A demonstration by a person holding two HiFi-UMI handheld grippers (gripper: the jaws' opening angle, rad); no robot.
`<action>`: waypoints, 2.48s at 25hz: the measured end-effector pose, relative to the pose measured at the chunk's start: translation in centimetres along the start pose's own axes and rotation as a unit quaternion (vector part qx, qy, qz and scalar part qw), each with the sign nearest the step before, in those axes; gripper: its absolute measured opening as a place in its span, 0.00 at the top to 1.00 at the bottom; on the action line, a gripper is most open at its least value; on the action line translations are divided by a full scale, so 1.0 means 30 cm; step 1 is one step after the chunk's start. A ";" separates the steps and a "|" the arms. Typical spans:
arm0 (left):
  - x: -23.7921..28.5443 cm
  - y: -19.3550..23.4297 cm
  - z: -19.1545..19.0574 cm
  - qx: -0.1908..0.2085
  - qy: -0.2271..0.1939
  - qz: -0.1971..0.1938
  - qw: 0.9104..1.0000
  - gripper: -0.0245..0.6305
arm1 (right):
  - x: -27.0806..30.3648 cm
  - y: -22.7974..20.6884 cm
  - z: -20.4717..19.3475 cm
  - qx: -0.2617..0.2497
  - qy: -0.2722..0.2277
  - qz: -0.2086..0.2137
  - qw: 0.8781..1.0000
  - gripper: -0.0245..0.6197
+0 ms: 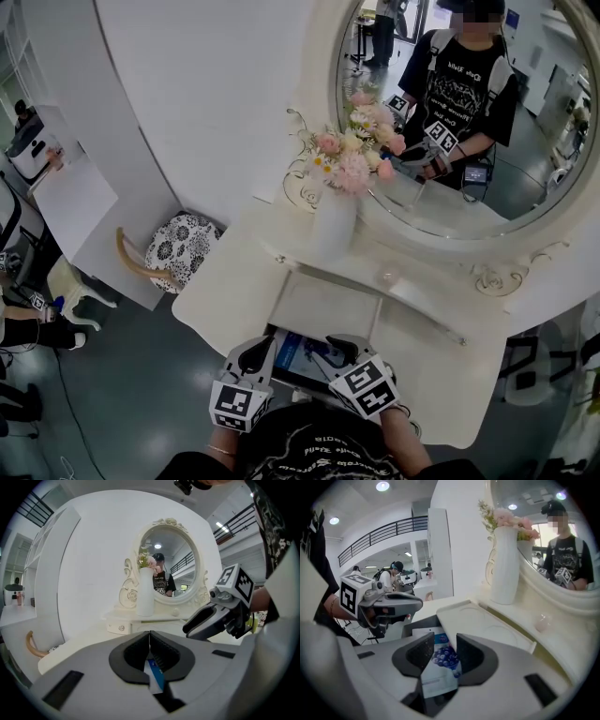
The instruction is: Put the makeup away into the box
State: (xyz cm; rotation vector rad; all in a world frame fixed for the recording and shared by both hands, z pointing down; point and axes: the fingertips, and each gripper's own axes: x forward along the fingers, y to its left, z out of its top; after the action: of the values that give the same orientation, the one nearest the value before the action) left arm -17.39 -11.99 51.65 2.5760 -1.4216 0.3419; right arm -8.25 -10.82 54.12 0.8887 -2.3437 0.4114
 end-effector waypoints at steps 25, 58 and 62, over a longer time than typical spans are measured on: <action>0.088 -0.119 0.133 0.032 -0.036 -0.073 0.996 0.94 | -0.269 -0.269 -0.023 0.096 -0.096 -0.166 0.977 0.72; 0.145 -0.283 0.154 0.057 -0.045 -0.143 0.987 0.94 | -0.485 -0.377 -0.223 0.148 -0.118 -0.296 0.936 0.95; 0.153 -0.282 0.157 0.059 -0.045 -0.145 0.987 0.94 | -0.486 -0.382 -0.222 0.138 -0.115 -0.306 0.935 0.95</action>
State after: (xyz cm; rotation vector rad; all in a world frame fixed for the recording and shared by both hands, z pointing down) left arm -7.31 -12.50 48.06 2.8754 -1.0576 0.2747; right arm 11.09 -8.77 51.01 1.8137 -2.0783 0.3873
